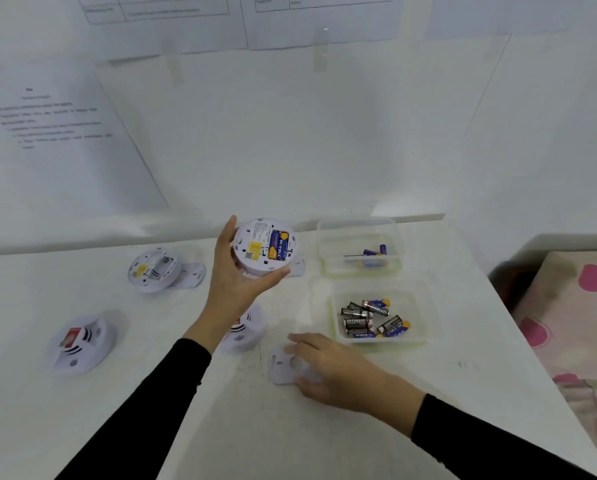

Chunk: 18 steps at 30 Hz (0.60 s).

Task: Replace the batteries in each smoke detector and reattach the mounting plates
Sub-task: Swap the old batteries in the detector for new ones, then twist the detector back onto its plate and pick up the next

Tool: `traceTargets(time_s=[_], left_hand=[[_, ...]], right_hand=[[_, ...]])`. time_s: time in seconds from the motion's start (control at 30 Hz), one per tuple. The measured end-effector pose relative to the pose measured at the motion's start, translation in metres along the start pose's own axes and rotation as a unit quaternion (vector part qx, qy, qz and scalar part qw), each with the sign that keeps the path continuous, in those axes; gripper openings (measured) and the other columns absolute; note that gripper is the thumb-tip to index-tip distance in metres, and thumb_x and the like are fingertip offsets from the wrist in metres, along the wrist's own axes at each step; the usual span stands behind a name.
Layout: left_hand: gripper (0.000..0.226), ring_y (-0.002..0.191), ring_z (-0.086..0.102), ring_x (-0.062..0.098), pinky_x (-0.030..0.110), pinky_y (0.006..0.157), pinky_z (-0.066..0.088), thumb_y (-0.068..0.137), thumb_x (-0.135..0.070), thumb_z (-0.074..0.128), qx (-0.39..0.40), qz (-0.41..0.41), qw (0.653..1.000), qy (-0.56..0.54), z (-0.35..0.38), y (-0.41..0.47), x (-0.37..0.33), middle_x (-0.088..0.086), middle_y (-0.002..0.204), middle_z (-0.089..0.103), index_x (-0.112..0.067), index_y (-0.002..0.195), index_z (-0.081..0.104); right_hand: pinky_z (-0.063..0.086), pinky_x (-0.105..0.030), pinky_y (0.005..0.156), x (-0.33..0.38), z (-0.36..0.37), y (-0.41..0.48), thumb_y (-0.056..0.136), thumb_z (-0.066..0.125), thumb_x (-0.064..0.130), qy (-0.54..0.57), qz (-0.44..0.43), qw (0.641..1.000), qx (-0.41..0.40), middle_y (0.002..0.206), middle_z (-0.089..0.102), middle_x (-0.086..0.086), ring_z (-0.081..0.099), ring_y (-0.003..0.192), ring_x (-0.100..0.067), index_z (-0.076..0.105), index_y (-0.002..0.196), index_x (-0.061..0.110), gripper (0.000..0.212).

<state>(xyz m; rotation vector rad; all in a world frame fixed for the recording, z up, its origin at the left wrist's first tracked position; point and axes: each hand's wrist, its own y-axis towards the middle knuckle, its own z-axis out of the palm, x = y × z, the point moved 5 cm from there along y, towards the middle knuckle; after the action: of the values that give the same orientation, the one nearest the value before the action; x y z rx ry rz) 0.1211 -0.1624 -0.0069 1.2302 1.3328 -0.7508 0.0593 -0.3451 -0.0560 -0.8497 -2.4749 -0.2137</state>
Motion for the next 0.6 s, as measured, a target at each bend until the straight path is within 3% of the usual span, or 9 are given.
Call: traceTargets(time_s=[0.1,0.27,0.37,0.47,0.6], left_hand=[[0.103,0.127,0.051,0.003,0.013,0.092,0.049,0.056,-0.022,0.091,-0.013,0.005,1.0,0.009,-0.007,-0.009,-0.001,0.001,0.142,0.045,-0.02,0.141,0.035],[0.096,0.126,0.052,0.002,0.017,0.096,0.05,0.055,-0.024,0.092,-0.026,0.016,0.999,0.022,-0.018,-0.018,-0.007,-0.004,0.139,0.048,-0.029,0.135,0.039],[0.095,0.126,0.053,0.004,0.02,0.097,0.051,0.056,-0.019,0.093,-0.036,0.021,0.999,0.017,-0.024,-0.02,-0.008,-0.005,0.139,0.049,-0.03,0.134,0.041],[0.097,0.127,0.054,0.007,0.024,0.098,0.052,0.057,-0.021,0.097,-0.045,0.018,0.999,0.004,-0.025,-0.021,-0.01,-0.004,0.139,0.05,-0.026,0.136,0.042],[0.097,0.125,0.055,0.008,0.02,0.096,0.051,0.058,-0.017,0.096,-0.016,0.032,0.999,-0.008,-0.004,-0.026,-0.019,-0.001,0.137,0.052,-0.019,0.137,0.041]], right_hand=[[0.015,-0.02,0.114,-0.002,0.009,0.004,0.09,0.06,0.035,-0.03,0.021,0.999,0.034,0.155,0.03,-0.006,0.027,0.142,-0.02,0.036,0.146,0.014,0.064],[0.036,-0.026,0.103,0.007,0.004,0.003,0.084,0.063,0.033,-0.034,-0.016,0.999,-0.011,0.13,0.051,-0.003,0.046,0.118,-0.02,0.046,0.137,0.018,0.058],[0.042,-0.025,0.098,0.018,-0.023,-0.004,0.081,0.062,0.037,-0.01,-0.038,0.997,-0.07,0.128,0.054,0.002,0.05,0.113,-0.015,0.05,0.131,0.021,0.054],[0.048,-0.023,0.087,0.018,-0.075,-0.005,0.078,0.068,0.037,0.039,-0.035,0.981,-0.188,0.117,0.057,0.009,0.054,0.103,-0.007,0.054,0.122,0.023,0.049],[0.043,-0.013,0.09,0.015,-0.133,0.009,0.08,0.074,0.031,0.092,-0.023,0.959,-0.268,0.119,0.059,0.011,0.056,0.107,-0.004,0.057,0.122,0.021,0.046]])
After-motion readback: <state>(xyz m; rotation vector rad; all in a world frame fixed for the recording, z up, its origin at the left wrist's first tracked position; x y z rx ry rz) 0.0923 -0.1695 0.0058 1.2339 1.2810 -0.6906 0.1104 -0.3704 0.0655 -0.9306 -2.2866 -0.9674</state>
